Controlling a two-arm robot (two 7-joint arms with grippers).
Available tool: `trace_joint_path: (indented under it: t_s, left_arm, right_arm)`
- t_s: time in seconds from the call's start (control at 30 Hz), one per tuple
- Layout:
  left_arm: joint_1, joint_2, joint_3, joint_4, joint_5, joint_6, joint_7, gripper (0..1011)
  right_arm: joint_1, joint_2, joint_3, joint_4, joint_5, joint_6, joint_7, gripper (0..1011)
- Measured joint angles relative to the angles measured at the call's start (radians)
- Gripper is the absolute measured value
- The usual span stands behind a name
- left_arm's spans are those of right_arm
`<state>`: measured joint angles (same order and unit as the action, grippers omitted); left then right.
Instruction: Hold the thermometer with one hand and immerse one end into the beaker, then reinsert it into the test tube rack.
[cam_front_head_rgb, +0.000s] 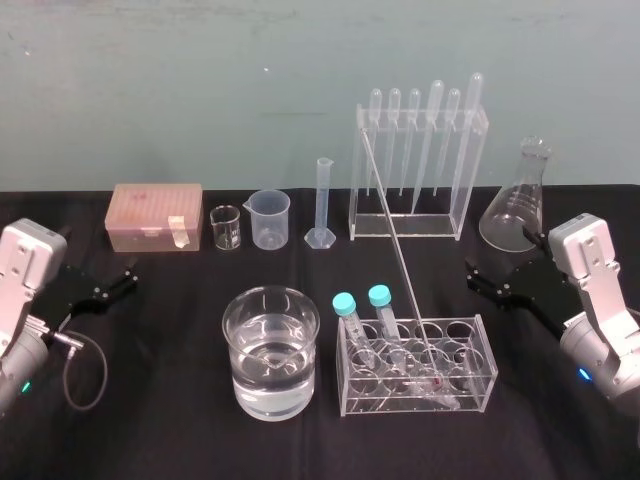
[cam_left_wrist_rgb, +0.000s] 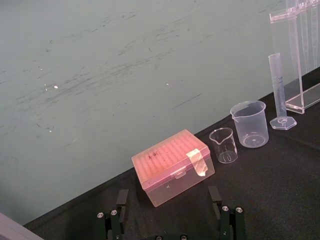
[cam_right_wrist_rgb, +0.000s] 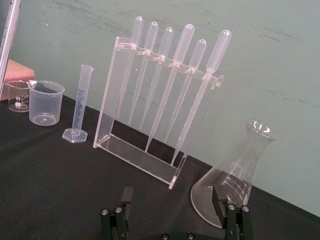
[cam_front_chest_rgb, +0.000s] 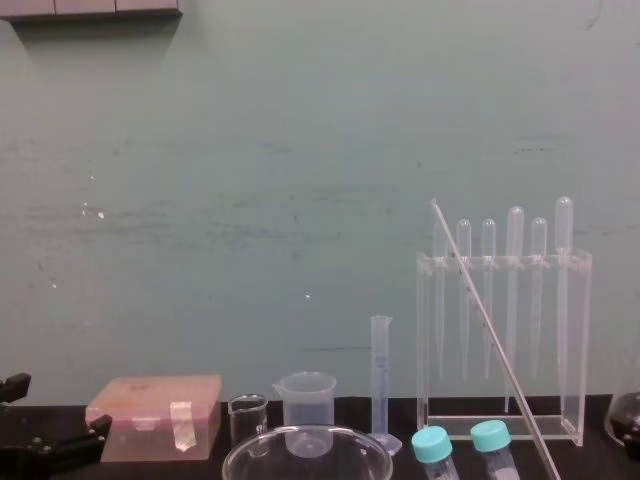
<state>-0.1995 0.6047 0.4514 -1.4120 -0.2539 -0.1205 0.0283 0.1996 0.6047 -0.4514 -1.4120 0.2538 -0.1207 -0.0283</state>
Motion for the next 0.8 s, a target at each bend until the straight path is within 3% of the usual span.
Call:
trace_joint_path:
  t_s: [0.8]
  left_arm:
    - [0.000, 0.000, 0.000, 0.000, 0.000, 0.000, 0.000, 1008]
  right_arm:
    - [0.000, 0.000, 0.000, 0.000, 0.000, 0.000, 0.000, 1002]
